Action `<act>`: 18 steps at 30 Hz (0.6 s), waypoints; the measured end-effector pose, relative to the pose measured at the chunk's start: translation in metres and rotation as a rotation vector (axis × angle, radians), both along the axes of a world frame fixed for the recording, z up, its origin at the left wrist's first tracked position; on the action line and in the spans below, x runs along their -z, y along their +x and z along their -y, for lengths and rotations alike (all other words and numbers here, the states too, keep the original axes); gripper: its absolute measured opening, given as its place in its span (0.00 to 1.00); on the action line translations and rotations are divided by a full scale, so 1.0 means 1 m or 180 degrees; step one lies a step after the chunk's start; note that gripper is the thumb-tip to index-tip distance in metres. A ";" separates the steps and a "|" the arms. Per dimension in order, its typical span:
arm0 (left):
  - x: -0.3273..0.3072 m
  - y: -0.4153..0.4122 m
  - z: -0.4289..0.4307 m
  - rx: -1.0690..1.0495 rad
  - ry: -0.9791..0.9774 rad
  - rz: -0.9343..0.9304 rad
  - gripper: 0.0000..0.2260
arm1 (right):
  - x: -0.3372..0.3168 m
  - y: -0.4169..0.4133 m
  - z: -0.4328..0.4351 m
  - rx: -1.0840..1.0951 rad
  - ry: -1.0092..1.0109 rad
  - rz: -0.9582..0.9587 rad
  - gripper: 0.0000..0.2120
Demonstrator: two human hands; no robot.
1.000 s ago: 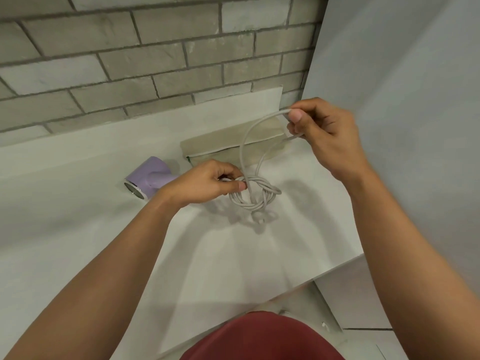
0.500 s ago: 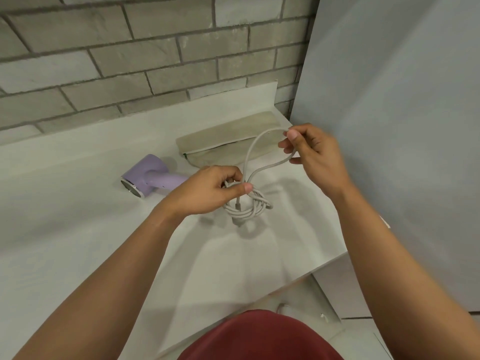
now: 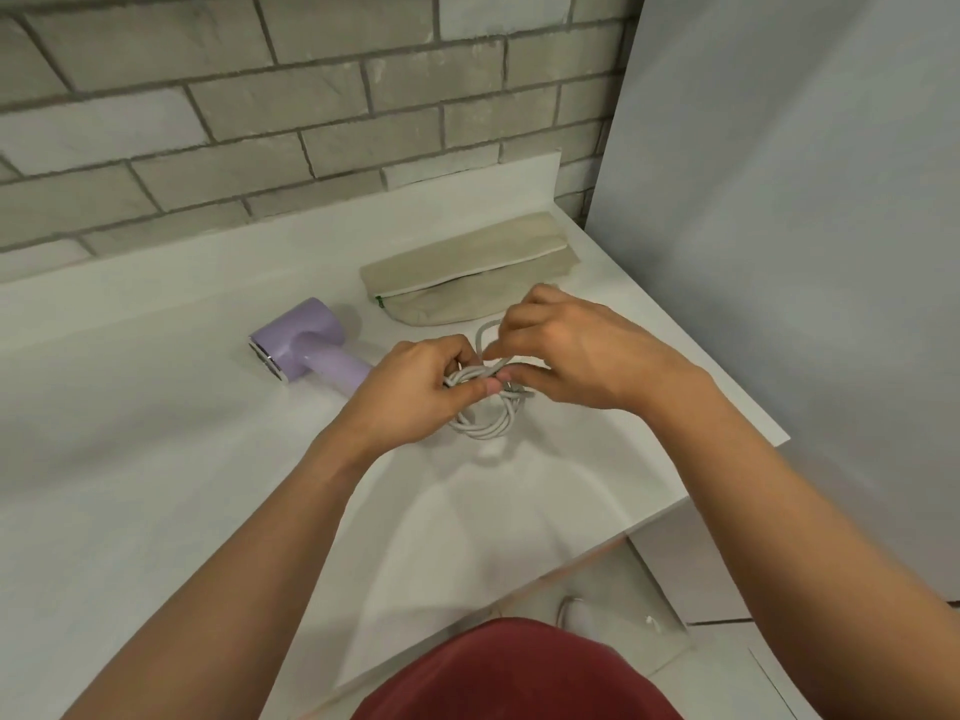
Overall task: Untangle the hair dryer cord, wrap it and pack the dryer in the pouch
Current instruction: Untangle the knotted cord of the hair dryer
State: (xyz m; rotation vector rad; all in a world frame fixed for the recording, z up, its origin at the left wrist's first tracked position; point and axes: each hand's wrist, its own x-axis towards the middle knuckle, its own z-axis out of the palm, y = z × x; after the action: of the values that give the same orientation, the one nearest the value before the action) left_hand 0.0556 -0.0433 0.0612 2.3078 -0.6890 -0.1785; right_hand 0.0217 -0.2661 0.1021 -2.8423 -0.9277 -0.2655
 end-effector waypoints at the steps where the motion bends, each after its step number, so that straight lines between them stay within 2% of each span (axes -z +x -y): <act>1: 0.000 -0.002 -0.002 -0.0020 -0.0055 -0.0058 0.14 | -0.001 0.002 0.001 0.0041 0.0043 -0.0266 0.11; 3: 0.001 -0.005 -0.006 0.0005 -0.0093 -0.0219 0.15 | -0.002 0.004 0.004 0.0139 0.0390 -0.0741 0.09; 7: 0.005 -0.006 -0.011 0.0000 0.0080 -0.0520 0.17 | 0.000 0.003 0.019 0.0599 0.2066 -0.1077 0.07; 8: 0.006 -0.007 -0.011 0.0005 0.0140 -0.0575 0.17 | 0.002 0.002 0.021 0.0681 0.2292 -0.1120 0.06; 12: 0.000 -0.010 -0.004 0.0199 0.0511 -0.0505 0.20 | 0.016 -0.001 0.018 0.0840 0.2777 -0.1167 0.05; 18: -0.011 -0.006 -0.001 0.0355 0.0204 -0.0546 0.19 | 0.033 -0.006 0.021 0.1476 0.3419 -0.1384 0.07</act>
State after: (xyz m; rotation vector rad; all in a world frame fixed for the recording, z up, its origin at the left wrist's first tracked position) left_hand 0.0494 -0.0418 0.0718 2.2830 -0.7333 -0.4506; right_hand 0.0154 -0.2872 0.0687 -1.9118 0.0314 -0.1159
